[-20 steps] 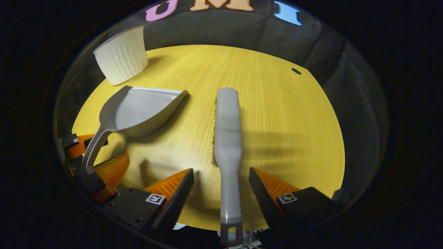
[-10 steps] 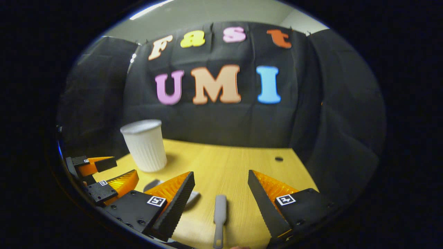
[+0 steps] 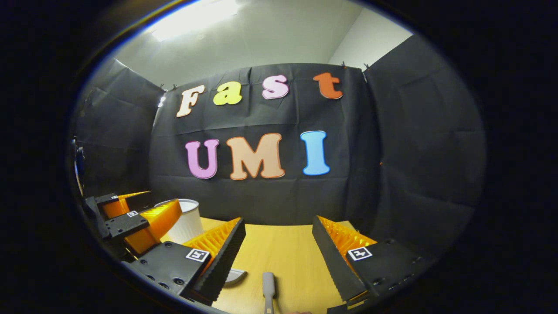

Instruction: Pick up the small broom and dustpan from the desktop, sweep the trash into the dustpan with the broom, and then empty the trash into the garbage bin.

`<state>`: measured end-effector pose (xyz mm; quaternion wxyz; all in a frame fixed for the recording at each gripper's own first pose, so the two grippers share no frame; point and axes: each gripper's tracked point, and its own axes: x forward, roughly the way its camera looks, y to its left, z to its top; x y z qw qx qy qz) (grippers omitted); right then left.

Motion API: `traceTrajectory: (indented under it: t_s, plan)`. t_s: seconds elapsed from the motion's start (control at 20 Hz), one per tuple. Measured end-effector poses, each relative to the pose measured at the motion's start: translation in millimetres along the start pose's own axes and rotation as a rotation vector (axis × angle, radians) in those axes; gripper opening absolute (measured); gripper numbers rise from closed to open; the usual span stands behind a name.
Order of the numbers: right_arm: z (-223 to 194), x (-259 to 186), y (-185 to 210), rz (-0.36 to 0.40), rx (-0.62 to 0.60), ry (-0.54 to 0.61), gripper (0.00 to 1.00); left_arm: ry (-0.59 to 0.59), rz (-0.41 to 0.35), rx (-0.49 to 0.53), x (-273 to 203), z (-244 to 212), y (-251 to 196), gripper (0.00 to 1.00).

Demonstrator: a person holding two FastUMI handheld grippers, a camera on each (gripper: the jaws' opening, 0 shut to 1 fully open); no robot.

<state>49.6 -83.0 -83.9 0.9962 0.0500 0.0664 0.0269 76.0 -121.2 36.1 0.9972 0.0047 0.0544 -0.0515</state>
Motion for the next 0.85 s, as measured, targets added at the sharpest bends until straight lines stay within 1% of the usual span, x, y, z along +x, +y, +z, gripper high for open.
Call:
traceTrajectory:
  t_s: [0.1, 0.2, 0.4, 0.5, 0.75, 0.8, 0.85]
  plan:
    - [2, -5, 2, -0.021, 0.023, -0.005, 0.98, 0.021, -0.038, -0.003, 1, -3, -1, 0.93]
    - [5, -6, -3, -0.054, 0.022, -0.016, 0.97, 0.019, -0.045, 0.017, 0, -1, 7, 0.93]
    - [5, -24, 11, -0.084, 0.014, -0.017, 0.98, 0.006, -0.089, 0.01, 2, 1, 10, 0.93]
    - [-1, -29, 20, -0.085, 0.006, -0.009, 0.98, 0.0, -0.095, 0.004, 1, 2, 14, 0.93]
    - [-8, -19, 37, -0.083, -0.007, 0.013, 0.98, 0.003, -0.106, 0.008, -3, 2, 25, 0.93]
    - [-8, -20, 40, -0.078, -0.007, 0.01, 0.98, 0.001, -0.106, 0.009, -3, 1, 26, 1.0]
    - [-10, -22, 43, -0.077, -0.011, 0.009, 0.98, 0.003, -0.106, 0.009, -4, 1, 29, 1.0]
